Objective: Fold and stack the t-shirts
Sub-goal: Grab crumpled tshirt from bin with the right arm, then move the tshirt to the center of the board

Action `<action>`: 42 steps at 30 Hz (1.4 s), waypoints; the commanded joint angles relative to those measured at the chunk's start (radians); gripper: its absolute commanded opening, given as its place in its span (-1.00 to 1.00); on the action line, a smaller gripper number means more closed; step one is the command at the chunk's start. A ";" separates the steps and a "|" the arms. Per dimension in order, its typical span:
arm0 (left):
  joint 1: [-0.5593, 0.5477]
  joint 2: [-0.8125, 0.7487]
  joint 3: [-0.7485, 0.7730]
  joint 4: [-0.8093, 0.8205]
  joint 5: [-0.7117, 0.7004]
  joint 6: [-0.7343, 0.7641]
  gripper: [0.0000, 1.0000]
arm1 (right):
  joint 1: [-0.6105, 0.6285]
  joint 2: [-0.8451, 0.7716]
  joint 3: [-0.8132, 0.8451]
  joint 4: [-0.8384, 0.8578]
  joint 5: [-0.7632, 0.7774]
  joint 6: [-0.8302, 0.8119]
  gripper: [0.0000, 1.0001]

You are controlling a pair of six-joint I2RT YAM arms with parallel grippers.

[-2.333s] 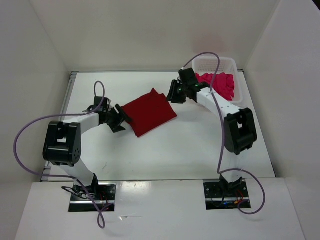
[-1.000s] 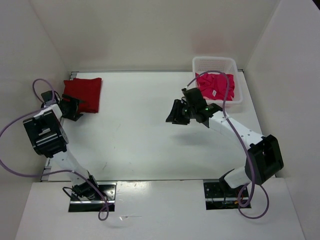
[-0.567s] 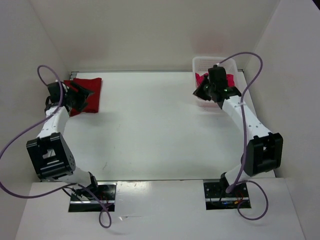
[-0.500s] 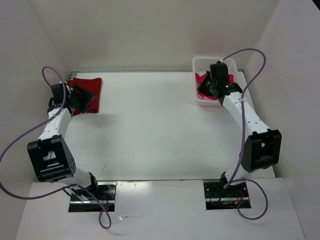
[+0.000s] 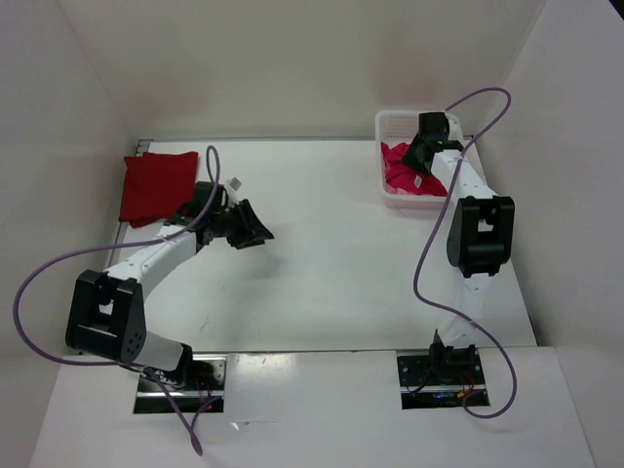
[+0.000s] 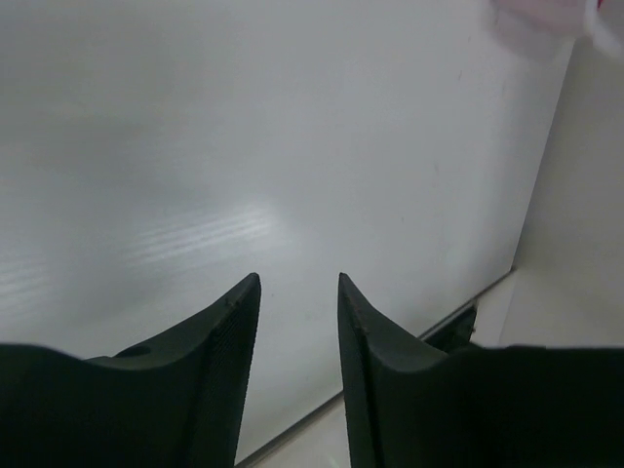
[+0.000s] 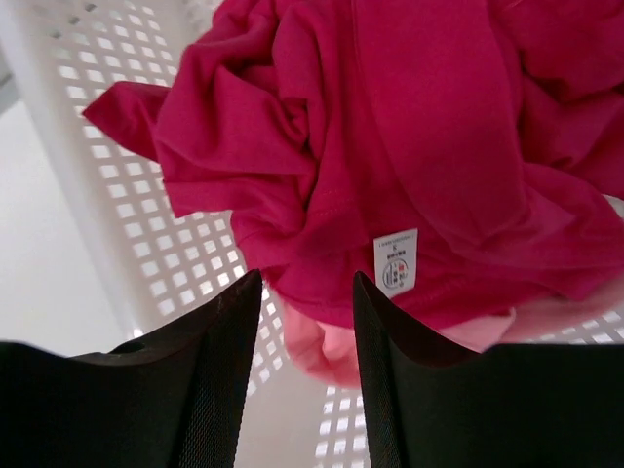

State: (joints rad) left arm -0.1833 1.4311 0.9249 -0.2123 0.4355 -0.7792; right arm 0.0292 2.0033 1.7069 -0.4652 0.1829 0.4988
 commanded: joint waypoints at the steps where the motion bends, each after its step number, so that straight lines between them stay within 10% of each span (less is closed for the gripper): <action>1: -0.051 -0.032 -0.035 -0.004 0.038 0.046 -0.07 | -0.006 0.064 0.083 0.011 0.010 -0.031 -0.03; 9: -0.111 -0.041 -0.069 0.007 0.071 0.054 -0.02 | -0.024 0.187 0.203 -0.032 0.021 -0.022 -0.18; 15: -0.120 -0.083 -0.060 -0.016 0.048 0.043 -0.02 | -0.034 0.192 0.243 -0.067 0.021 -0.013 -1.00; 28: 0.040 -0.020 0.135 -0.058 0.147 0.023 -0.02 | 0.059 -0.501 0.198 0.003 -0.279 0.030 -1.00; 35: 0.254 0.003 0.135 -0.013 0.247 -0.066 0.06 | 0.273 -0.506 0.394 0.158 -0.784 0.205 -1.00; 42: 0.407 -0.015 0.124 -0.004 0.292 -0.098 0.20 | 0.425 -0.425 0.403 0.249 -0.936 0.261 -1.00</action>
State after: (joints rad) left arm 0.1677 1.4357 1.0367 -0.2535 0.6662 -0.8482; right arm 0.4347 1.5356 2.1723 -0.2726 -0.6277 0.7136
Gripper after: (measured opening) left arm 0.586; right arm 0.013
